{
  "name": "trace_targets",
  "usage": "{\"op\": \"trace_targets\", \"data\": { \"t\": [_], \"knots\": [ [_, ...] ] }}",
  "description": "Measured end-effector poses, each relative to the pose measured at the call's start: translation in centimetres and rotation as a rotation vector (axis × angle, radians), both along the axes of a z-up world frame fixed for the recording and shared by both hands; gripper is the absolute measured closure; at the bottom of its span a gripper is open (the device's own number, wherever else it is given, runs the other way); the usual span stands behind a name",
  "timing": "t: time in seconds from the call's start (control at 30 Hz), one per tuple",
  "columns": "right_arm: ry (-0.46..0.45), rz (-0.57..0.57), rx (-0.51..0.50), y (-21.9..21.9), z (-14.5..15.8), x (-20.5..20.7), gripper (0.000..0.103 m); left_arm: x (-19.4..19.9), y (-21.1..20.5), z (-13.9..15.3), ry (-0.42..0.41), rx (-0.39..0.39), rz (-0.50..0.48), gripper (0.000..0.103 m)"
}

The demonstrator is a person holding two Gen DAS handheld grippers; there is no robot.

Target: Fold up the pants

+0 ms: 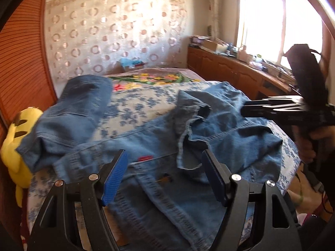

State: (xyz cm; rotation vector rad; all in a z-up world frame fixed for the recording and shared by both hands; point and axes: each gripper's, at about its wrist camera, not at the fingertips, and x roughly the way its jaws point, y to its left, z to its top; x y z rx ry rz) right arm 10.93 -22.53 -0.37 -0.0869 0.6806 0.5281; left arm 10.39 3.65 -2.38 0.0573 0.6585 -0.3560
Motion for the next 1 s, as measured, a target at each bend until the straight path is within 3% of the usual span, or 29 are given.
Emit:
{"op": "trace_targets", "data": {
  "t": [0.07,0.2,0.3,0.43,0.5,0.53,0.6,0.63,0.67,1.0],
  "knots": [
    [0.016,-0.010,-0.016,0.0,-0.3,1.4,0.065,0.2,-0.7,-0.2,0.010,-0.004,-0.019,0.039],
    [0.037,-0.019,-0.061,1.0,-0.6,4.6,0.065,0.6,-1.9,-0.7,0.031,-0.016,-0.061,0.058],
    [0.061,-0.010,-0.098,1.9,-0.1,6.1,0.065,1.0,-3.0,-1.1,0.049,-0.024,-0.096,0.066],
    [0.106,-0.019,-0.182,3.7,-1.0,8.9,0.065,1.6,-4.2,-2.0,0.075,-0.009,-0.122,0.068],
    [0.120,-0.019,-0.197,4.2,-1.3,10.0,0.065,2.0,-4.6,-2.5,0.094,0.005,-0.123,0.079],
    [0.124,-0.019,-0.199,4.5,-1.4,10.4,0.066,2.0,-4.7,-2.6,0.098,0.005,-0.126,0.082],
    [0.126,-0.015,-0.193,4.9,-1.4,10.8,0.083,1.9,-4.7,-2.7,0.099,0.002,-0.129,0.095],
    [0.127,-0.012,-0.185,5.0,-1.3,11.1,0.096,1.7,-4.6,-2.7,0.097,-0.002,-0.128,0.095],
    [0.126,-0.007,-0.175,4.9,-1.4,11.3,0.099,1.5,-4.4,-2.6,0.095,-0.006,-0.127,0.098],
    [-0.026,0.128,-0.070,8.7,4.4,6.8,0.101,-4.5,0.2,0.7,0.021,-0.103,-0.094,0.100]
  ]
}}
